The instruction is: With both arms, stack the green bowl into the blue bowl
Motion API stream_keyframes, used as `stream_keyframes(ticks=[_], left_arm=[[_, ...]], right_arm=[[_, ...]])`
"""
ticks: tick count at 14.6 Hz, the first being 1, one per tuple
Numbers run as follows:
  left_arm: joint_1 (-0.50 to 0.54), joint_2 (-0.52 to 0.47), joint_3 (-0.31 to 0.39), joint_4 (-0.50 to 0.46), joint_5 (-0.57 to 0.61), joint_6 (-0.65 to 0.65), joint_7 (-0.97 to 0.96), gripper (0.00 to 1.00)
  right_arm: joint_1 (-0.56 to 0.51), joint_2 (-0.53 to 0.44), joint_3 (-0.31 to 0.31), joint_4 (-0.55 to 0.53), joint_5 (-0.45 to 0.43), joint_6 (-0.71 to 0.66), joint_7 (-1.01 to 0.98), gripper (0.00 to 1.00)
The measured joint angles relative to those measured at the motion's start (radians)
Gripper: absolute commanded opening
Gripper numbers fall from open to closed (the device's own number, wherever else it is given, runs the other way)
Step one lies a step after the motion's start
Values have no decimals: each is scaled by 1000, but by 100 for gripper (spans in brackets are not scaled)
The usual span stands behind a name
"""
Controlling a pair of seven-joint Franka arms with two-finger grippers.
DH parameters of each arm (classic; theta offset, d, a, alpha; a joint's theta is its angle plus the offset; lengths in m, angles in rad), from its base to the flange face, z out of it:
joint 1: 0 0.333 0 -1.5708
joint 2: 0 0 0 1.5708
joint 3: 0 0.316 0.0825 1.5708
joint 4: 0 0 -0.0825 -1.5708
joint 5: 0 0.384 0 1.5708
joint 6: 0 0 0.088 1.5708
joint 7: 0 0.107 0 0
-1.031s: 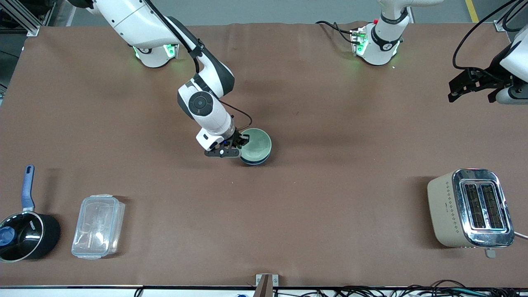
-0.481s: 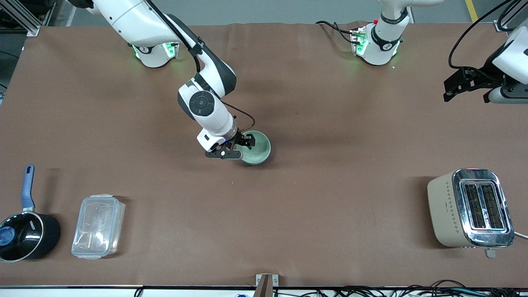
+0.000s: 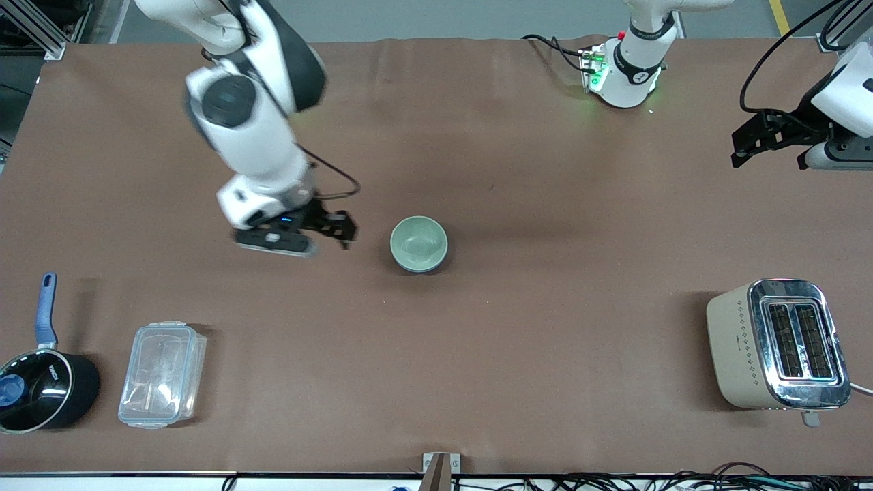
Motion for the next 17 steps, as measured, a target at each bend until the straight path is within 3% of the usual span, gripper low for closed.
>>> stream_keyframes(ticks=[3,7,10,14,17], left_arm=[[1,-18,-2,-14,0,0,-7,100],[1,-24,-3,-18,0,0,-7,100],[1,-24,-4,-18,0,1,-7,100],[0,-24,-5,-18,0,2,-7,100],[0,-24,-5,-18,0,2,-7,100]], right_arm=[[-52,-76,-105,84,-3,-210,-108,100],[-60,-93,-228,226,2,-412,-218,100],[-58,-122,-288,243,15,-463,-366,100],[-61,-128,-446,241,132,-483,-680,100],[-53,-128,-448,240,127,-485,-701,100]])
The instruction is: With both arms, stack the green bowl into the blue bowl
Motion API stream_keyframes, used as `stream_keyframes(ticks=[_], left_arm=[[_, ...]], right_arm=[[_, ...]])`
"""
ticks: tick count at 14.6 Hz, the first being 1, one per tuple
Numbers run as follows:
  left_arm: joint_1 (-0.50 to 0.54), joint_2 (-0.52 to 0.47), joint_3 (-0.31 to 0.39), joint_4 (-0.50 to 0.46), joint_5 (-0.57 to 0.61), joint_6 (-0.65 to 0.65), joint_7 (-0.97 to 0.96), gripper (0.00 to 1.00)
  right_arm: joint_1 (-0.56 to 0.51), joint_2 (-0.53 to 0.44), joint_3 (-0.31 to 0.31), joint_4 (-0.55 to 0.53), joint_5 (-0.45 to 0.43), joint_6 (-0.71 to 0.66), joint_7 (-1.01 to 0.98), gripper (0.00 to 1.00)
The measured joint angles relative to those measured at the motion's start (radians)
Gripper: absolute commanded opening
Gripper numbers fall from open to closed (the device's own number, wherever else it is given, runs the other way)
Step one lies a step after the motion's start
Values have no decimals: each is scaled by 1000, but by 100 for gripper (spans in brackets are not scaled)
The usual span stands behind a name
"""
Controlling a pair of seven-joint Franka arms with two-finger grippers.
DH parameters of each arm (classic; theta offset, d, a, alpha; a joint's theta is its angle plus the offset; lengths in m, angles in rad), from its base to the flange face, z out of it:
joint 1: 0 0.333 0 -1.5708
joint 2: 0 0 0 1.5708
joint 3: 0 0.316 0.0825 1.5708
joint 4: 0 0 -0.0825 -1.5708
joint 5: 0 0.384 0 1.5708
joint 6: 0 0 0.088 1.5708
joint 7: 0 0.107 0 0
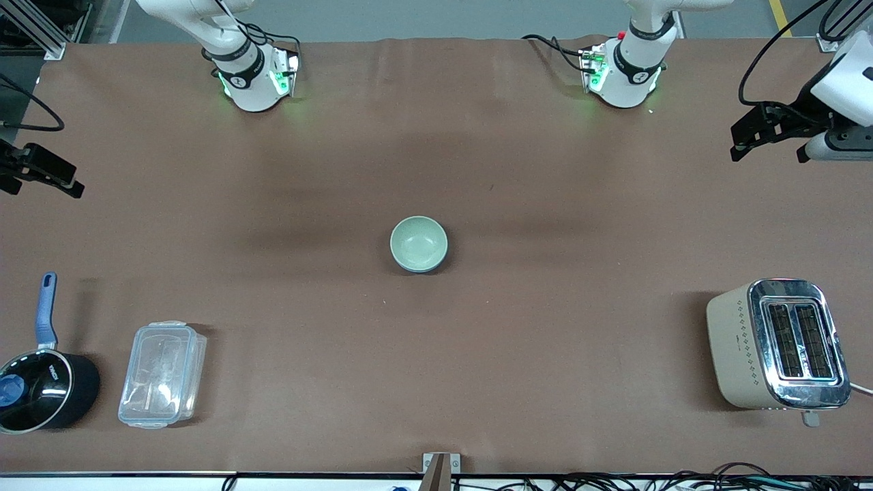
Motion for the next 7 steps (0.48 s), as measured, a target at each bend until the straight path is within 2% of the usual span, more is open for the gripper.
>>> stream_keyframes(ticks=[7], left_arm=[[0,0,0,0,0,0,0,100]], right_arm=[[7,0,5,-1,-4,-2,0,100]])
